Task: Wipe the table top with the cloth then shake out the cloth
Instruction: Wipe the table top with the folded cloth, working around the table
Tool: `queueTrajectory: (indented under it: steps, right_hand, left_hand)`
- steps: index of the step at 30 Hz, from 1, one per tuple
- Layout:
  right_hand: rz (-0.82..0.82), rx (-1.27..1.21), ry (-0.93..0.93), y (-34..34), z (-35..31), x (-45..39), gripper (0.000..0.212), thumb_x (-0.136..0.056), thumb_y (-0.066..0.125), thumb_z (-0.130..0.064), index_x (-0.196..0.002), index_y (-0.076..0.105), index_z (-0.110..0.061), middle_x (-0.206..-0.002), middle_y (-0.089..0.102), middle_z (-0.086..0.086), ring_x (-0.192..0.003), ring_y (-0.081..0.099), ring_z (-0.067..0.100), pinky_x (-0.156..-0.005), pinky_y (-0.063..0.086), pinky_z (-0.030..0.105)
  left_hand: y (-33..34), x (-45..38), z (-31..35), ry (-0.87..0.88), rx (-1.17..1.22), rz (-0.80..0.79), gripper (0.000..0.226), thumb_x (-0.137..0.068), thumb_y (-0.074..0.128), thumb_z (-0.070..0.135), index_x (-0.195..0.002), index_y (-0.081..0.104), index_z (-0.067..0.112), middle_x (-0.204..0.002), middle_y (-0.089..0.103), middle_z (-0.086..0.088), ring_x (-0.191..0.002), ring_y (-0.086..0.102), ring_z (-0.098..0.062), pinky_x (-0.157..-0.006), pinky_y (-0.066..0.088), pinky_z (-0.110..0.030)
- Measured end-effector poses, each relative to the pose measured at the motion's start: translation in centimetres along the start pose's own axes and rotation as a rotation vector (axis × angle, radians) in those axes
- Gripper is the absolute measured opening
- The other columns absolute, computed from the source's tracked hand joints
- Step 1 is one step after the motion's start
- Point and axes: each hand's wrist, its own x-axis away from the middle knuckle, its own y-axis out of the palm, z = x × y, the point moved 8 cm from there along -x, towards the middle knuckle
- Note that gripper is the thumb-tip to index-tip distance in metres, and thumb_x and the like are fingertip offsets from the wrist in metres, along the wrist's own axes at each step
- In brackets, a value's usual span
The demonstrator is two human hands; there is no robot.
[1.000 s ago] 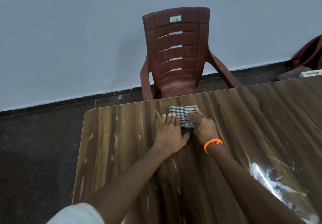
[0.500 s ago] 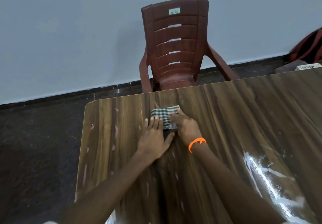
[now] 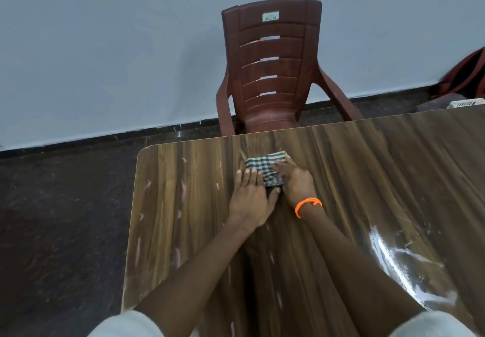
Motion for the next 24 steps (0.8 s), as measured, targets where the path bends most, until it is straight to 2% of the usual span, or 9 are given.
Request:
queueTrajectory:
  steps: [6,10,13,16,19,24]
  right_hand:
    - [-0.011,-0.054,-0.012,2.2,-3.6,4.5,0.052,-0.071,0.054,0.01,-0.112,0.07,-0.017,-0.129,0.06,0.003,-0.134,0.04,0.014,-0.104,0.042,0.032]
    - [0.002,-0.07,-0.048,1.5,-3.2,10.0,0.049,-0.071,0.054,0.008,-0.111,0.071,-0.015,-0.126,0.063,0.003,-0.133,0.042,0.019,-0.104,0.04,0.027]
    - [0.012,-0.036,-0.031,-0.6,-0.7,12.8,0.055,-0.069,0.058,0.014,-0.112,0.07,-0.018,-0.125,0.063,-0.001,-0.133,0.042,0.014,-0.105,0.038,0.022]
    - [0.089,-0.028,0.074,-3.2,1.0,13.1,0.052,-0.072,0.062,0.015,-0.111,0.071,-0.019,-0.122,0.065,-0.003,-0.13,0.045,0.011,-0.104,0.036,0.015]
    - [0.158,-0.047,0.133,-4.0,1.2,11.0,0.049,-0.071,0.059,0.015,-0.105,0.073,-0.016,-0.117,0.068,0.001,-0.126,0.05,0.014,-0.102,0.04,0.021]
    - [0.06,-0.073,0.081,-1.1,-0.9,7.8,0.042,-0.073,0.061,0.011,-0.106,0.072,-0.012,-0.12,0.066,0.007,-0.128,0.046,0.015,-0.104,0.04,0.025]
  left_hand:
    - [1.7,5.1,-2.9,-0.019,0.014,0.038,0.085,-0.101,0.016,0.063,-0.156,0.028,0.0,-0.162,0.032,-0.02,-0.154,0.019,-0.03,-0.126,0.001,-0.047]
    - [2.6,10.2,-0.5,-0.009,0.088,0.025,0.085,-0.102,0.019,0.064,-0.156,0.029,-0.001,-0.162,0.029,-0.022,-0.155,0.016,-0.03,-0.126,0.007,-0.048]
    - [2.9,12.1,2.3,0.047,0.127,-0.008,0.08,-0.103,0.02,0.06,-0.155,0.031,0.001,-0.162,0.03,-0.018,-0.155,0.016,-0.027,-0.124,0.004,-0.047]
    - [2.8,11.0,4.6,0.105,0.142,-0.003,0.073,-0.105,0.021,0.052,-0.154,0.033,0.0,-0.161,0.032,-0.018,-0.154,0.018,-0.027,-0.124,0.003,-0.047]
    - [2.7,8.3,5.3,0.109,0.091,-0.01,0.075,-0.102,0.017,0.05,-0.154,0.031,-0.003,-0.16,0.034,-0.021,-0.153,0.02,-0.03,-0.126,0.005,-0.049]
    - [1.7,6.4,1.7,0.05,0.032,0.005,0.082,-0.097,0.01,0.051,-0.151,0.038,-0.004,-0.156,0.041,-0.022,-0.15,0.029,-0.032,-0.126,0.003,-0.049]
